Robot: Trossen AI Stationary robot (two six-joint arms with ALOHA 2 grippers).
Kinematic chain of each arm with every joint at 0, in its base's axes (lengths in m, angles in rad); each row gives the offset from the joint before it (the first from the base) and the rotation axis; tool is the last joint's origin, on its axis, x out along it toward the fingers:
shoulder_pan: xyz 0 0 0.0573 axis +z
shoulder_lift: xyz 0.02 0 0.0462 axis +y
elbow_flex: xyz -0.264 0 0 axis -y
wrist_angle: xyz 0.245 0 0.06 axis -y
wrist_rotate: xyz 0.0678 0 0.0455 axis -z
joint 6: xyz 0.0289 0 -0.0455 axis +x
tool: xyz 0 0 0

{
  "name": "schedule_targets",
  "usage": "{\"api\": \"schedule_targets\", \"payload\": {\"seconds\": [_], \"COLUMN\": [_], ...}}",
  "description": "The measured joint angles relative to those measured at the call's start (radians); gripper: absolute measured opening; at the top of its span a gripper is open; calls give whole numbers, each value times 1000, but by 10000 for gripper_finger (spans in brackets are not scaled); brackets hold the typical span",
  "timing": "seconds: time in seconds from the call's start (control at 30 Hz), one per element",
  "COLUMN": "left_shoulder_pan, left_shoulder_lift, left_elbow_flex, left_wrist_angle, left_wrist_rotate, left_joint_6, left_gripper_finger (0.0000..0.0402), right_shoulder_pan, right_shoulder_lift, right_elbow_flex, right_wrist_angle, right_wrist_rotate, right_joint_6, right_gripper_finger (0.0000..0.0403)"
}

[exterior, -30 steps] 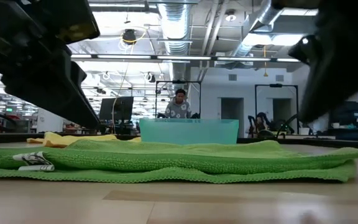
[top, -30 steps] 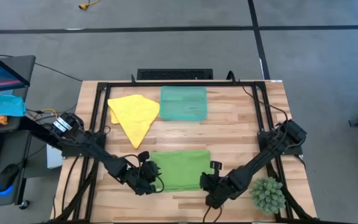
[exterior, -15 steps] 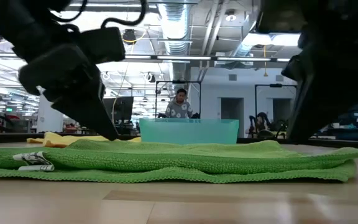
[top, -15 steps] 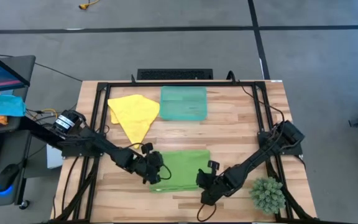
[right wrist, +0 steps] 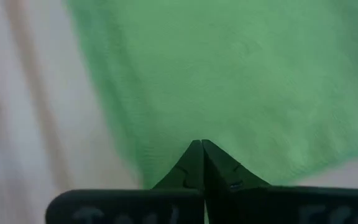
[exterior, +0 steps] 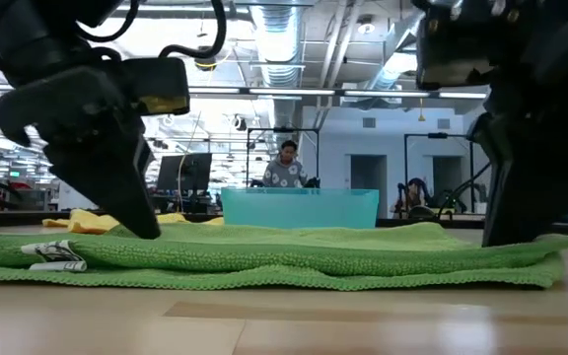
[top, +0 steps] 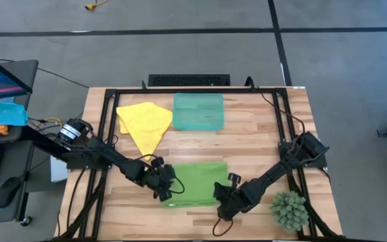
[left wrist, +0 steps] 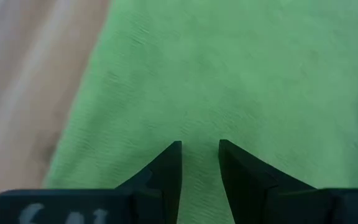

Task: Roll microfiber towels into tight, uniform cylinder then place into a basket
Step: Fold green microfiber towel

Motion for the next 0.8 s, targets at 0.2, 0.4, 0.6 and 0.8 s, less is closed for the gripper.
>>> {"api": "schedule_targets", "payload": {"seconds": [0.2, 0.4, 0.6, 0.8], "left_shoulder_pan": [-20, -43, -62, -63], "left_shoulder_lift": [0, 0, -1, -1], "left_elbow_flex": [0, 0, 0, 0], "left_wrist_angle": [-1, -1, 5, 26], "left_wrist_rotate": [69, 109, 154, 161], "left_joint_6": [-55, -88, -40, 10], "left_gripper_finger": [98, 98, 98, 98], "right_shoulder_pan": [-62, -143, -239, -311], "right_shoulder_lift": [0, 0, 0, 0], "right_elbow_flex": [0, 0, 0, 0], "right_wrist_angle": [-65, -69, -64, -51], "right_wrist_rotate": [0, 1, 4, 4], "right_joint_6": [43, 8, -84, -158], "right_gripper_finger": [13, 17, 11, 21]}}
